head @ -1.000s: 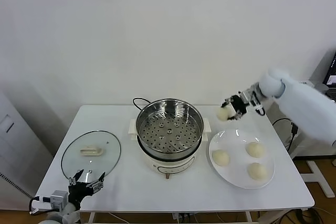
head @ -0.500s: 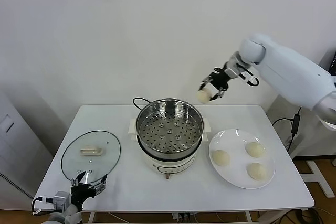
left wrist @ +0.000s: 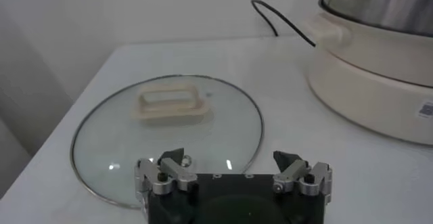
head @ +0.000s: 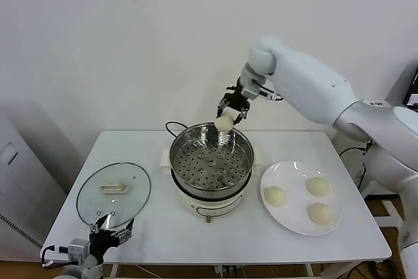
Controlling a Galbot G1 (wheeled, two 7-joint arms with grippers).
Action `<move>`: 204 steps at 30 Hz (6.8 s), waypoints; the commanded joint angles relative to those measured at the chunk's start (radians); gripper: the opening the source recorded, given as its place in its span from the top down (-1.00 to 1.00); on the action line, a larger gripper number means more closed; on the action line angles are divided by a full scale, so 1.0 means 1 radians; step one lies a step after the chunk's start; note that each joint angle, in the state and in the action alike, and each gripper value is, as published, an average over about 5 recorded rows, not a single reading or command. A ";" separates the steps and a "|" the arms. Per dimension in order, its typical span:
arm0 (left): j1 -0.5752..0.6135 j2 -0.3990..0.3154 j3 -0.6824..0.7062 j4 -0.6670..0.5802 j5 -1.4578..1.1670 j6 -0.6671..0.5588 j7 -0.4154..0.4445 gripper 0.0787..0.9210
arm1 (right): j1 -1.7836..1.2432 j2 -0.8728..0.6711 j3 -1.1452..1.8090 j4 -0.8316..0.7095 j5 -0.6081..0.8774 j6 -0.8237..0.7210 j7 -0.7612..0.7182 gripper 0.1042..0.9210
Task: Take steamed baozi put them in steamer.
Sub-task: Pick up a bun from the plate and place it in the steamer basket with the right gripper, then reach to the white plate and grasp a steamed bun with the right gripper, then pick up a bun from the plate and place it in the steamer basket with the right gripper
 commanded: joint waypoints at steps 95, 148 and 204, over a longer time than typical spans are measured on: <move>0.013 -0.043 -0.015 -0.019 0.019 0.009 -0.006 -0.77 | -0.136 -0.487 -0.436 0.286 0.572 -0.887 0.162 -0.76; 0.024 -0.046 -0.014 -0.022 0.030 0.013 -0.009 -0.77 | 0.253 -0.551 -0.562 0.413 0.680 -0.897 0.102 0.13; 0.007 -0.047 0.010 -0.002 0.032 0.007 -0.009 -0.77 | 0.058 0.025 -0.545 0.296 0.990 -1.247 0.566 0.12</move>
